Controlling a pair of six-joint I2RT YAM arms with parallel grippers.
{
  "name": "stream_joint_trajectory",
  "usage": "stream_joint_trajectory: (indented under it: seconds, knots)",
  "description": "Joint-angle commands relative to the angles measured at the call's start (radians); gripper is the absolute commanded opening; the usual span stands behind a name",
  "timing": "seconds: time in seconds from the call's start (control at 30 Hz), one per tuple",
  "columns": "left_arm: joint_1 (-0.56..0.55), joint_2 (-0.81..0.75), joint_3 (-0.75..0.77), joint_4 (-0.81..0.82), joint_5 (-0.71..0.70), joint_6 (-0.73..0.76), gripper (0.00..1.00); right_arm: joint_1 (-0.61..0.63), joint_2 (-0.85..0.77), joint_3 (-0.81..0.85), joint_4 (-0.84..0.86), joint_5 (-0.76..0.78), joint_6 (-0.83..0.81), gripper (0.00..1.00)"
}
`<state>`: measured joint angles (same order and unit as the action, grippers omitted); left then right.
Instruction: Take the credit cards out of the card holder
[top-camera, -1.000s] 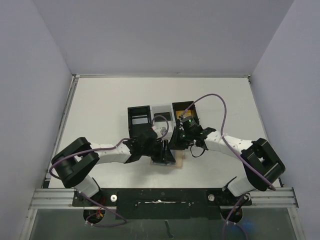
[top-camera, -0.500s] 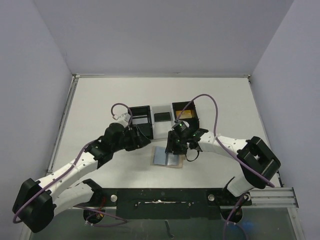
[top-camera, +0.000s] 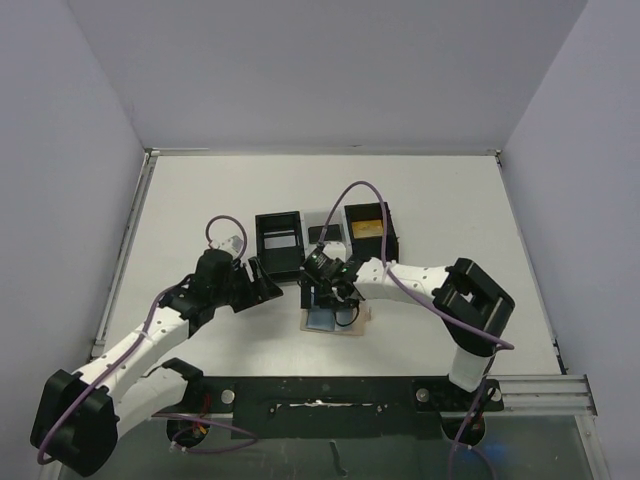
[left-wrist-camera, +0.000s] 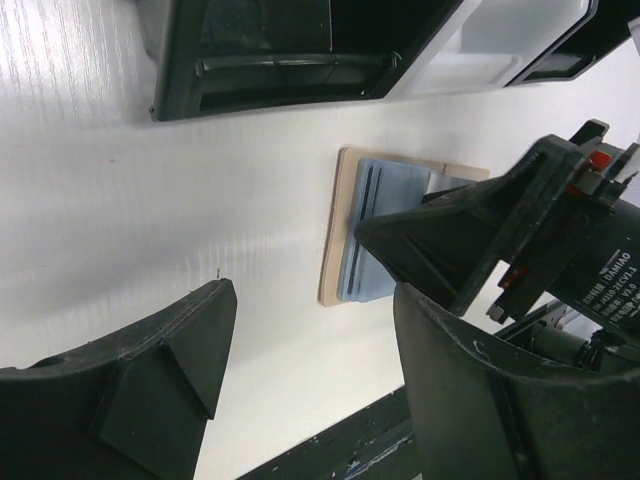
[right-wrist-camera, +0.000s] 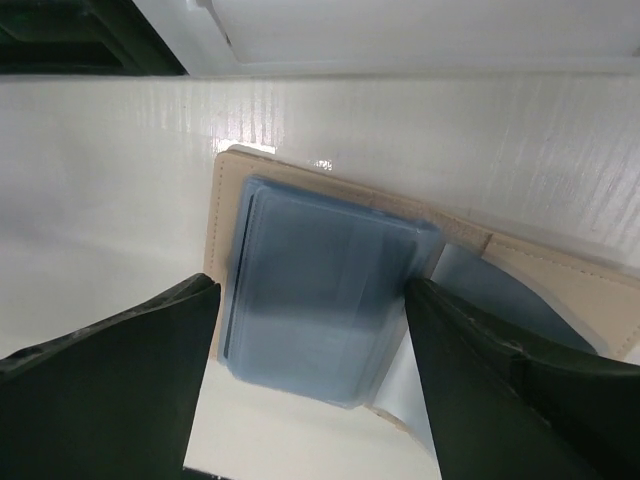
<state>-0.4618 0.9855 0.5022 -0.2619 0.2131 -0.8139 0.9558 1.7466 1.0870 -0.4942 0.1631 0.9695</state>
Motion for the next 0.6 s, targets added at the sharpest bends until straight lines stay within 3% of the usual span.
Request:
stream_joint_trajectory:
  seconds: [0.0,0.2,0.37,0.47,0.57]
  knots:
    - [0.008,-0.049,-0.009,0.001,0.028,0.004,0.64,0.031,0.047,0.068,-0.093,0.087,0.016,0.76]
    - [0.009,-0.095,-0.034,-0.009,0.046,-0.008,0.64,0.048,0.03,0.019,-0.043,0.065,0.016,0.58]
    - [0.008,-0.116,-0.059,0.015,0.097,-0.012,0.64,0.035,-0.063,-0.101,0.151,-0.051,-0.008,0.63]
    - [0.008,-0.125,-0.071,0.048,0.139,-0.022,0.64,0.018,-0.076,-0.124,0.185,-0.086,-0.011,0.66]
    - [0.007,-0.125,-0.074,0.072,0.157,-0.027,0.64,0.007,-0.078,-0.137,0.204,-0.105,-0.011,0.59]
